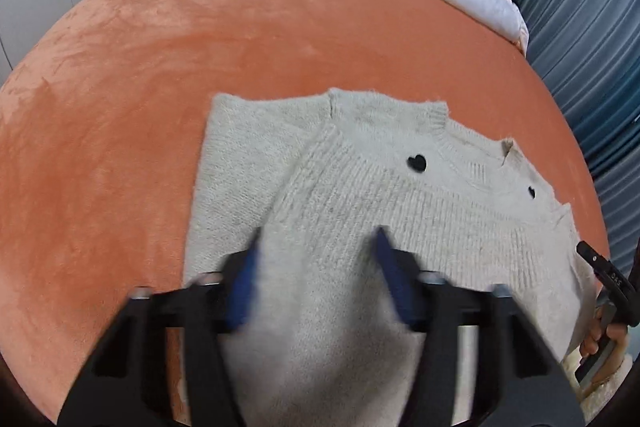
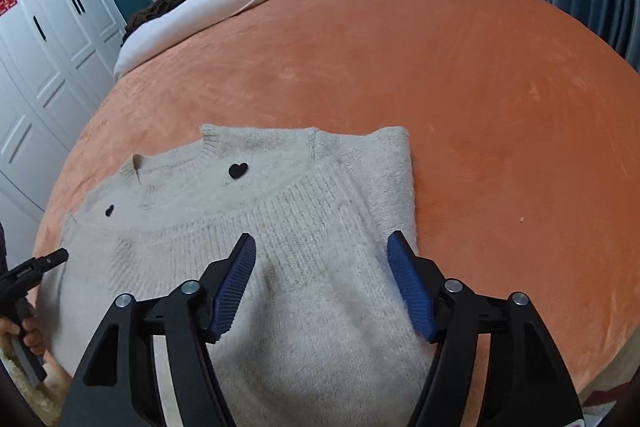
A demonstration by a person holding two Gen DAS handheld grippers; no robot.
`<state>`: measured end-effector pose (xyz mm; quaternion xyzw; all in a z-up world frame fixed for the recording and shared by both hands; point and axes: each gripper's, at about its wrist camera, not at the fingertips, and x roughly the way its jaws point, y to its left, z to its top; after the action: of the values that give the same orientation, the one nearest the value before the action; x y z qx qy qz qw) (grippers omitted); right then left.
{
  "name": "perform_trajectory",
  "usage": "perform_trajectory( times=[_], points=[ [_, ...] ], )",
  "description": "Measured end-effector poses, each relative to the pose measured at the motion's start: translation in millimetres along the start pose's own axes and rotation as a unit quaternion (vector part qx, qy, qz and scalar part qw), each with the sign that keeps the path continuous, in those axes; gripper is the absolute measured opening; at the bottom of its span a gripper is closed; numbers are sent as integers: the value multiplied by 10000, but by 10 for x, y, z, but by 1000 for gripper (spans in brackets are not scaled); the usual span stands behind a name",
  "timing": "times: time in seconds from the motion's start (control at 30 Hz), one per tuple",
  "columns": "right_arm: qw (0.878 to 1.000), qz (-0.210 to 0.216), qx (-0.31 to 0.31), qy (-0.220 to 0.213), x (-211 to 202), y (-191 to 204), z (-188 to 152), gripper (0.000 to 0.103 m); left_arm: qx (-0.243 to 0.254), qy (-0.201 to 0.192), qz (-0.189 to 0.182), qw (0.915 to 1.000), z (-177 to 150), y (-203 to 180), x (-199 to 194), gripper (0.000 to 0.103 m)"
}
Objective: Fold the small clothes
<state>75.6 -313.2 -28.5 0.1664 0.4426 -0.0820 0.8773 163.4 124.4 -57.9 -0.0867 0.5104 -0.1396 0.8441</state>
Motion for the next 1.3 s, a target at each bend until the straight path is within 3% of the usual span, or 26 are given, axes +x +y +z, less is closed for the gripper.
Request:
perform_trajectory(
  times=[0.03,0.07,0.1,0.2,0.3,0.37,0.47,0.57,0.63,0.77,0.83,0.93,1.0,1.07,1.17,1.3],
  points=[
    [10000,14,-25,40,6,13,-19,36,33,44,-54,10000,-8,-1,-5,14],
    [9999,51,-32,117,9,26,-37,11,47,37,-194,9998,-17,2,-45,11],
    [9999,87,-30,137,-15,42,-56,9,59,-77,-261,9996,-20,7,-122,11],
    [9986,451,14,-268,-283,89,-43,8,72,-369,-397,9985,50,20,-444,9],
    [9920,815,194,-942,-732,74,172,7,55,-769,-508,9957,240,-5,-822,9],
    [9855,912,382,-1377,-957,16,372,6,7,-1013,-427,9939,417,-16,-988,9],
    [9786,899,728,-1700,-1026,-180,631,6,-270,-1147,-405,9922,686,81,-969,9],
    [9807,809,1070,-1421,-675,-398,766,6,-512,-883,-307,9943,857,192,-618,9],
    [9865,631,1128,-1004,-307,-460,747,6,-612,-537,-195,9965,857,227,-250,9],
    [9955,93,914,-230,343,-462,544,6,-557,3,248,9981,687,267,326,9],
    [9957,-43,919,-50,498,-481,443,6,-613,-16,271,9977,606,308,444,9],
    [9944,41,1047,-125,446,-512,434,10,-599,-135,283,9977,572,304,397,13],
    [9939,-56,1046,-350,239,-471,441,13,-577,-245,387,9973,537,249,257,26],
    [9946,-148,754,-693,-55,-321,452,17,-563,-506,633,9951,470,171,-1,32],
    [9962,268,219,-799,-373,136,325,17,-498,-824,389,9946,263,-81,-391,34],
    [9907,1291,-402,-144,-326,1038,-100,17,-230,-634,-363,9971,-167,-716,-531,34]
  ],
)
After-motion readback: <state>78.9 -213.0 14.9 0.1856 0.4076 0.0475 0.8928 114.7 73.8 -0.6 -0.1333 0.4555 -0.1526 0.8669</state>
